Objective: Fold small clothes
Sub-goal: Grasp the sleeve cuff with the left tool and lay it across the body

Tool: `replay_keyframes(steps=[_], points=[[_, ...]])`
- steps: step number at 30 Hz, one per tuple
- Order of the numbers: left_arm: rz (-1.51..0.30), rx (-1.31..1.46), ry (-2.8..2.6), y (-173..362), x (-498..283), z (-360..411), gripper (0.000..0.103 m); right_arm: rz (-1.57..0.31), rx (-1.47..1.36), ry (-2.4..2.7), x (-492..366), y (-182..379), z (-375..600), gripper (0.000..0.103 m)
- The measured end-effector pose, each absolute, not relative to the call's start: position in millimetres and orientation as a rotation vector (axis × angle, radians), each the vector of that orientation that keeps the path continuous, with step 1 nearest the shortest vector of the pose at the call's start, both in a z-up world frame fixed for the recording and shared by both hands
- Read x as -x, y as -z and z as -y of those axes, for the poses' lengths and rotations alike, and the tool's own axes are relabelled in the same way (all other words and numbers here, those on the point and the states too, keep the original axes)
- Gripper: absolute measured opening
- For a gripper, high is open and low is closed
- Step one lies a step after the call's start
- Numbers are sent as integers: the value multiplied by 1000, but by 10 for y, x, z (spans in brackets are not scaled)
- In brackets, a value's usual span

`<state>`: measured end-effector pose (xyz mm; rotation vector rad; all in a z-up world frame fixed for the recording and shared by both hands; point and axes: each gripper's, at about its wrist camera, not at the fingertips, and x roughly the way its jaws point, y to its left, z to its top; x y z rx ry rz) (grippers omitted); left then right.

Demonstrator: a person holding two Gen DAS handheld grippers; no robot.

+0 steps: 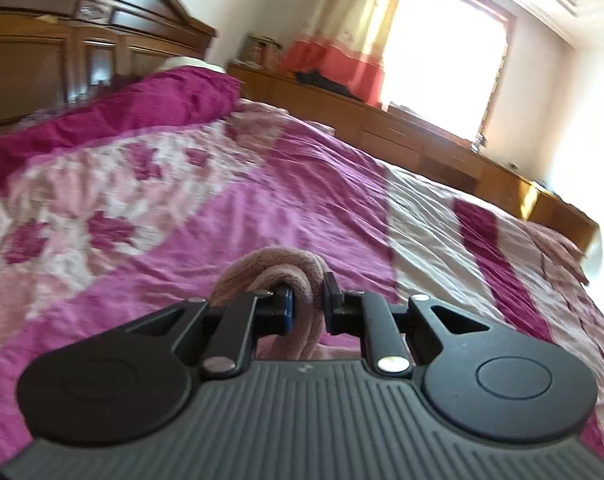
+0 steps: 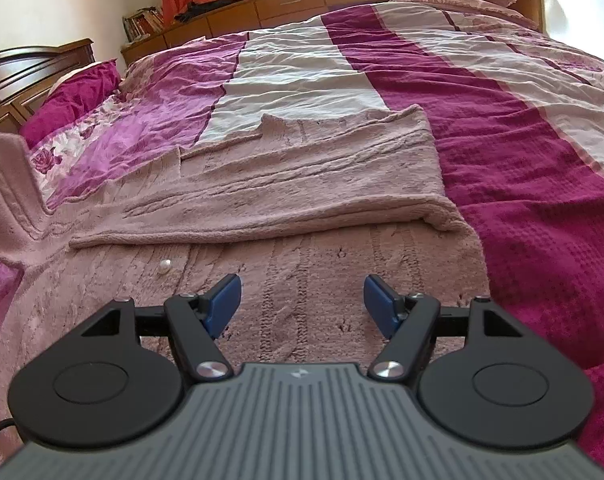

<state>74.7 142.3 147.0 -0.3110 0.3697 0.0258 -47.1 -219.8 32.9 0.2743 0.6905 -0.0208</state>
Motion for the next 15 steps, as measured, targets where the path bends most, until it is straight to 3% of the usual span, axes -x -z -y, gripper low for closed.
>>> replay_keyframes(steps=[15], points=[[-530,218,104,-811,-968,-445,16,-674,-329,49,509,-289,2359,74]])
